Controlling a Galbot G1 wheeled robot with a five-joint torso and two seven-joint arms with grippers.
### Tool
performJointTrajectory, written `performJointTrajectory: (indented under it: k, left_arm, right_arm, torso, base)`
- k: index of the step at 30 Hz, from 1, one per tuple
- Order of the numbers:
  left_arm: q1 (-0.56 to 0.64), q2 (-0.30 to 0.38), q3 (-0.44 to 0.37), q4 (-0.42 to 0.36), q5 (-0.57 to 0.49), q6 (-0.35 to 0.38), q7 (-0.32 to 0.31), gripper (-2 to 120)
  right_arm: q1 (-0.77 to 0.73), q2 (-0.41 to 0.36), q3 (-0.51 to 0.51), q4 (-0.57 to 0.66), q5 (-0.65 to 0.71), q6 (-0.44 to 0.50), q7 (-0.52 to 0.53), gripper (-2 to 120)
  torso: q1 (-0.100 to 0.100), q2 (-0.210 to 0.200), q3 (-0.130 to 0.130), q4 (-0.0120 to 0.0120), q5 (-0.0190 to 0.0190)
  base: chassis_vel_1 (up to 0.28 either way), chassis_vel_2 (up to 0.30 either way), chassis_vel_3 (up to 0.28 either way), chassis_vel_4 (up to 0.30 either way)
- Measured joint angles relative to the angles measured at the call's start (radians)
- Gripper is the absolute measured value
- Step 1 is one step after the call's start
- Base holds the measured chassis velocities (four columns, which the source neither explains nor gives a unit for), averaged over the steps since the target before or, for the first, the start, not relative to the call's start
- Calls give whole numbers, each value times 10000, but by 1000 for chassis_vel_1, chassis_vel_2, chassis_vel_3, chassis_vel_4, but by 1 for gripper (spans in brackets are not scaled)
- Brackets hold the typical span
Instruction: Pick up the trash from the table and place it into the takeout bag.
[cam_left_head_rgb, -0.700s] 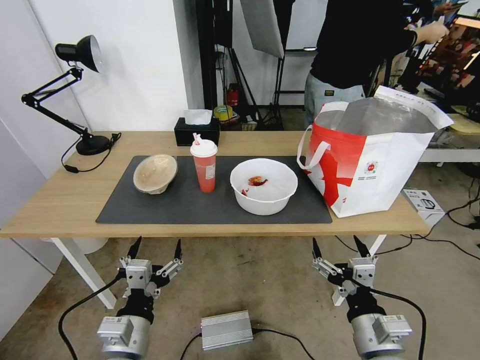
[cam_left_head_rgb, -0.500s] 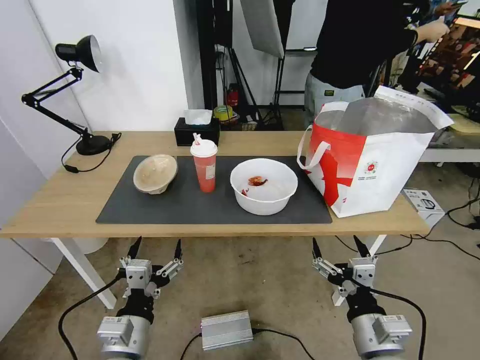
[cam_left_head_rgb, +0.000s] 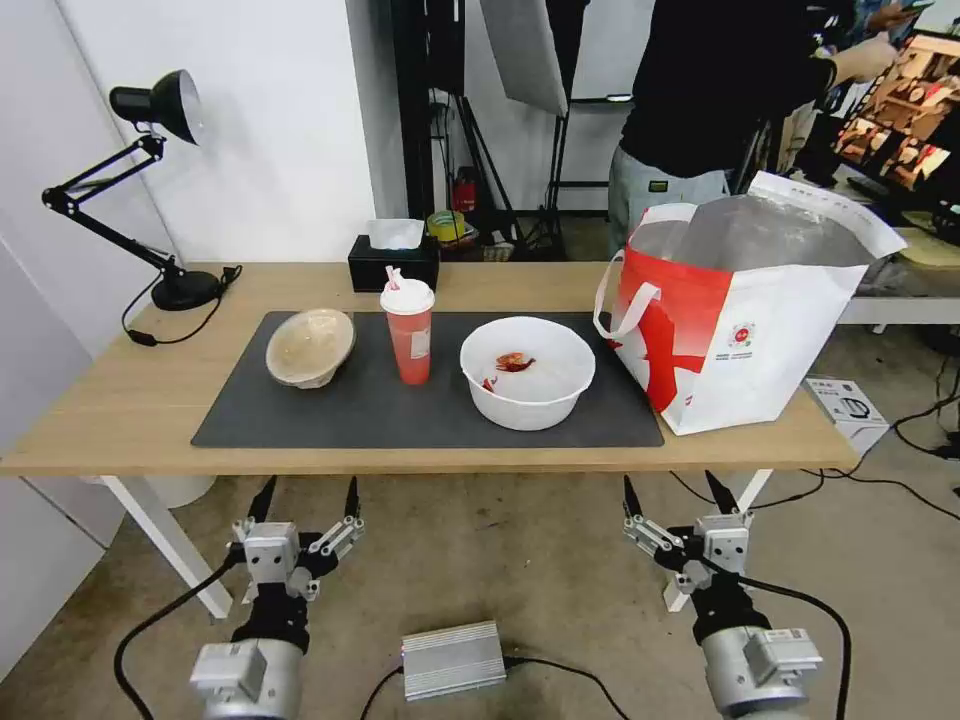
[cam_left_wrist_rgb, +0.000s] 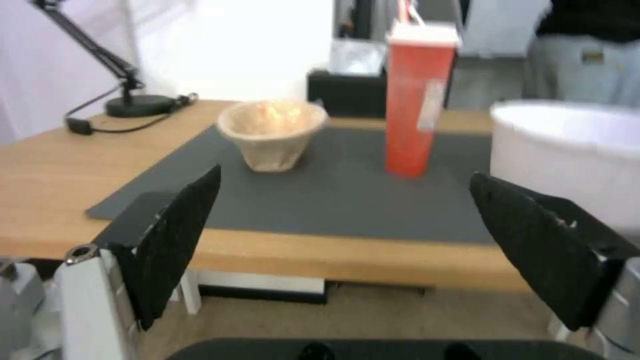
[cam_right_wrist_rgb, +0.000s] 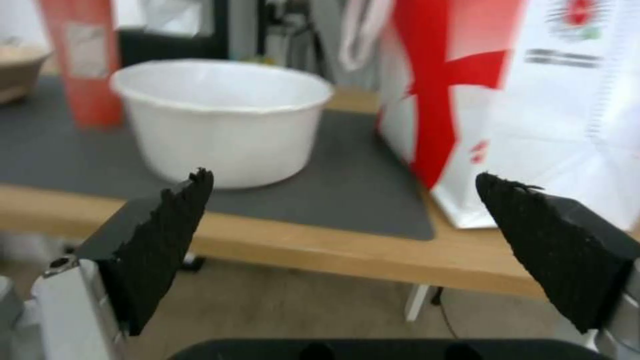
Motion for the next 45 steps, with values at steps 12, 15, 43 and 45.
performJointTrajectory:
  k: [12,15,43,45]
  left_arm:
    - [397,-302,344,-365,31,-696,-364,100]
    - [385,-297,340,-349,27,-722,-327,100]
    - [513,-153,231,-540,-267,-810,666,100]
    - [495,-134,241,-531,-295,-810,671,100]
  right_arm:
    - [702,-2144,-931,855,239,-2571,316,100]
    - [717,-2143,-936,838,241,-2560,320,100]
    - [3587,-3994,-685,738,4562,-1963,314,100]
    - [3875,-4418,-662,666,4734,-1829,116,100]
  torso:
    - [1,-4,1,3,4]
    - [1,-3,1,3,2]
    - [1,0,1,6,3]
    - [1,-1,0,6,4]
  base:
    - [0,0,0,0]
    - [0,0,0,0]
    - [0,0,0,0]
    - [0,0,0,0]
